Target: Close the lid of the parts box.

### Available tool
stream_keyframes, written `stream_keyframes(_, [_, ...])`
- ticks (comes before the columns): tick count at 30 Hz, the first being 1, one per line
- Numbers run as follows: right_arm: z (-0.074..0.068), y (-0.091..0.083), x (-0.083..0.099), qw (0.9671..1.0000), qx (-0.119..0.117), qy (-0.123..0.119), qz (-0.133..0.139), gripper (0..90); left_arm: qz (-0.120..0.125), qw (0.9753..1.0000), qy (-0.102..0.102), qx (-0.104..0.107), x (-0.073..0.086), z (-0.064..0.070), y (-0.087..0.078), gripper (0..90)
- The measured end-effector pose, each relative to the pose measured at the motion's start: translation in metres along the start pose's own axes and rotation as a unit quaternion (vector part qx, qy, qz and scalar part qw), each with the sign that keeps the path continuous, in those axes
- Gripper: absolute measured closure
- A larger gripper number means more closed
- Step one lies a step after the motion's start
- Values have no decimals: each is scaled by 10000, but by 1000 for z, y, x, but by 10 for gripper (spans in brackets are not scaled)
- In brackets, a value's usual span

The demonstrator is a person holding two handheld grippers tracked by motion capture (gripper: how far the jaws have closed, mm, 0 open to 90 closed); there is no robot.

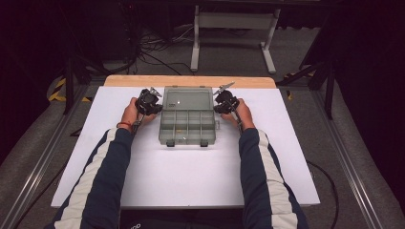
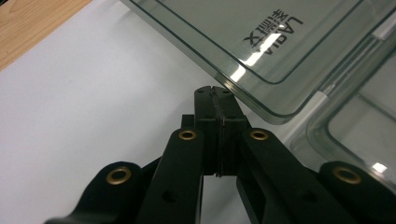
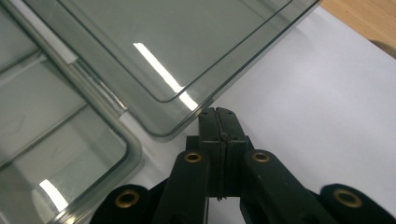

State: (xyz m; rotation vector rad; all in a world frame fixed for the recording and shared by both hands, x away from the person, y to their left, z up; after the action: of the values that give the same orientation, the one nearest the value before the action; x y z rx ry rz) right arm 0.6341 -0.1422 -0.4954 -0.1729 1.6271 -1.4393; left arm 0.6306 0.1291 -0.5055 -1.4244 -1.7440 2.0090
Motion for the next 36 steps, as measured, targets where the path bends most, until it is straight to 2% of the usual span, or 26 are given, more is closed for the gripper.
stream_keyframes(5, [3,3,-2,9997,10,148,171,900,42,9999,-94,20,-2,-1,2,893])
stream_keyframes(9, [4,5,-3,9994,9,248,250,900,51,9995,-316,26,-3,-1,3,893])
stream_keyframes(15, [4,8,-7,9989,126,288,354,900,-21,9995,-298,-47,-7,-1,4,893])
stream_keyframes(20, [3,9,-8,9986,230,273,392,900,69,9992,-386,-87,-9,-1,6,879])
stream_keyframes(21, [3,9,-9,9984,282,262,404,900,55,9993,-342,-123,-10,-2,6,877])
stream_keyframes(23, [1,7,-12,9974,352,284,553,900,93,9993,-353,-119,-11,-3,5,863])
stream_keyframes(25, [2,6,-12,9973,369,262,571,900,173,9990,-406,-69,-12,-4,5,850])
stream_keyframes(28, [4,3,-13,9967,503,204,598,900,192,9988,-429,-160,-13,-6,6,844])
stream_keyframes(36, [6,-1,-18,9947,588,205,813,900,461,9974,-481,-278,-18,-10,-2,841])
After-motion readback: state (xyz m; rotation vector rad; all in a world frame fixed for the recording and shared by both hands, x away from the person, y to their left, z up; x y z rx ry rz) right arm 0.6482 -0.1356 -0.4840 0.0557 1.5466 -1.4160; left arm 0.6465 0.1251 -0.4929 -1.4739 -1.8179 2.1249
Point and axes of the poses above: each handheld gripper's, and its own axes: y roughly forward along the jaws, x roughly out of its underside, z roughly to its right, the point moved 7 cm from there along y, roughly forward along the jaws, and after that the axes turned 6 degrees about -z, right-handed, at the moved point
